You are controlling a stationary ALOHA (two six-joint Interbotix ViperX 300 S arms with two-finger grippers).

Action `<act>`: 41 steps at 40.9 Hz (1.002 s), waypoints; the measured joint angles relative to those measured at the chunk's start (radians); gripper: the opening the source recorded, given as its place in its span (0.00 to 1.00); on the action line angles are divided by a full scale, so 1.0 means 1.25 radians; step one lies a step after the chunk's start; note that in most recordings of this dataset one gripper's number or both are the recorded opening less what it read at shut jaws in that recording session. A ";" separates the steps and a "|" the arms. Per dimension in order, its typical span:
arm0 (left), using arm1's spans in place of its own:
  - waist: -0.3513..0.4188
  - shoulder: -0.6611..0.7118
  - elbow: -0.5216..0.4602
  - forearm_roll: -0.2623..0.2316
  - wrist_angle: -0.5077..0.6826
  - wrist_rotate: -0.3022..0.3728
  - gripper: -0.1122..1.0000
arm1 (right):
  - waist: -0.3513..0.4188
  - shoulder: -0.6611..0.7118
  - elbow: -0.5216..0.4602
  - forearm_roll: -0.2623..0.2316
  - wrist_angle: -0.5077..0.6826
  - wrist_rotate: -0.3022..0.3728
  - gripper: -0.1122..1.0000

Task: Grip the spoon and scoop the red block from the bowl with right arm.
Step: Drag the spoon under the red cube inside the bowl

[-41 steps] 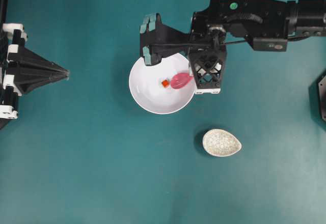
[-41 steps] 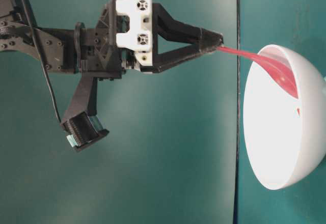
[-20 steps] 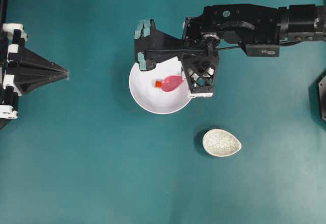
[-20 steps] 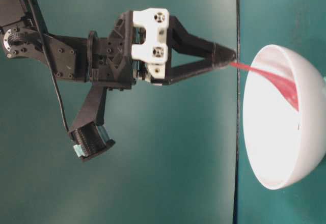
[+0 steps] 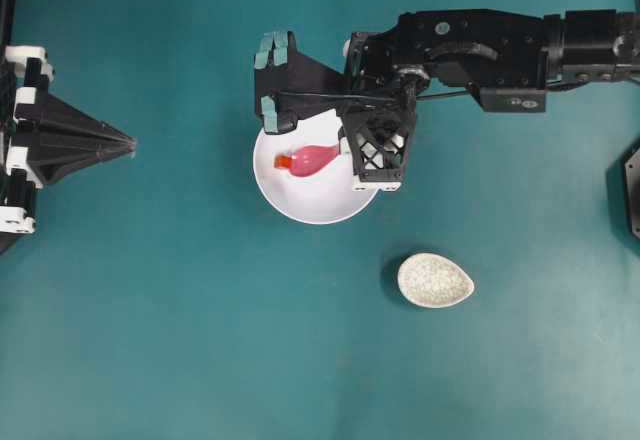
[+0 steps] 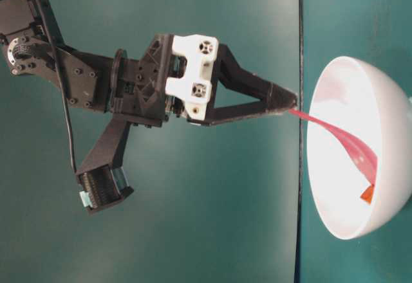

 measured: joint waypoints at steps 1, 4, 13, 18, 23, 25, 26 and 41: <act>0.001 0.000 0.000 0.000 0.000 0.000 0.10 | 0.000 0.000 0.001 0.001 -0.002 0.000 0.32; 0.001 0.000 0.000 0.000 0.000 0.000 0.10 | 0.001 -0.001 0.000 0.005 -0.011 0.001 0.32; 0.001 0.000 0.000 -0.001 0.000 0.000 0.10 | 0.004 0.000 0.010 0.009 -0.042 0.009 0.32; 0.001 0.000 0.000 -0.001 0.000 -0.001 0.10 | 0.007 0.000 0.018 0.007 -0.055 0.011 0.32; 0.001 0.000 0.000 0.000 0.000 -0.001 0.10 | 0.010 0.000 0.027 0.007 -0.075 0.012 0.32; 0.001 0.000 0.000 -0.001 0.000 -0.001 0.10 | 0.011 0.000 0.033 0.009 -0.086 0.017 0.32; 0.001 0.001 0.000 0.000 0.000 -0.001 0.10 | 0.011 -0.001 0.036 0.009 -0.092 0.020 0.32; 0.001 0.000 0.000 0.000 -0.001 -0.001 0.10 | 0.020 -0.054 0.141 0.009 -0.210 0.076 0.32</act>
